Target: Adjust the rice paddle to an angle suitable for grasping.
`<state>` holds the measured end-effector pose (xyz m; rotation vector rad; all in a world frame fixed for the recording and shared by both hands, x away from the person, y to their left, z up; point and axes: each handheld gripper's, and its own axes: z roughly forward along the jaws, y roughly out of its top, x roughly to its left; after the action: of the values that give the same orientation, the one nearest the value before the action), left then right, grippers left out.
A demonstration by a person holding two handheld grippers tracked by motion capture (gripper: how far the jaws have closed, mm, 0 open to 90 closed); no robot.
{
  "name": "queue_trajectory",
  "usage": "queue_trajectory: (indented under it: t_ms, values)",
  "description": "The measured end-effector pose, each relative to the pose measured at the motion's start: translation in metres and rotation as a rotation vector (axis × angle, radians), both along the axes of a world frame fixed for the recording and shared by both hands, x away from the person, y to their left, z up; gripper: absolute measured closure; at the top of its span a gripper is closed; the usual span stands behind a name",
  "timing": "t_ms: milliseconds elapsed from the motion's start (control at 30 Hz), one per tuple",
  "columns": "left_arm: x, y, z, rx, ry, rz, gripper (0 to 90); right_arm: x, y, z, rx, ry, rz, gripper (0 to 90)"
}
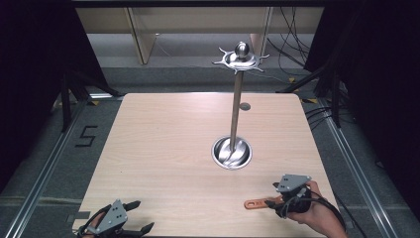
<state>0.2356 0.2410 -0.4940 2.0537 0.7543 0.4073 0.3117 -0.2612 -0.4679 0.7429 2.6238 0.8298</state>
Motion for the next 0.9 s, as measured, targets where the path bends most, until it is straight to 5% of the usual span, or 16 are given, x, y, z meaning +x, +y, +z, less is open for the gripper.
queue_trajectory:
  t_ms: [100,267,433,900]
  values:
    - [0.000,0.000,0.000,0.002,-0.008,-0.002,19.7,0.002,0.007,-0.002,-0.050,0.062,0.010,40.0]
    - [0.000,0.000,0.000,0.006,-0.005,0.003,19.8,0.008,0.015,-0.007,-0.104,0.079,0.054,44.8]
    - [0.000,0.000,0.000,0.000,-0.002,-0.003,19.8,0.011,0.018,-0.009,-0.120,0.137,0.077,47.3]
    - [0.000,0.000,0.000,-0.009,0.000,-0.004,19.7,0.018,0.024,-0.014,-0.169,0.183,0.141,53.2]
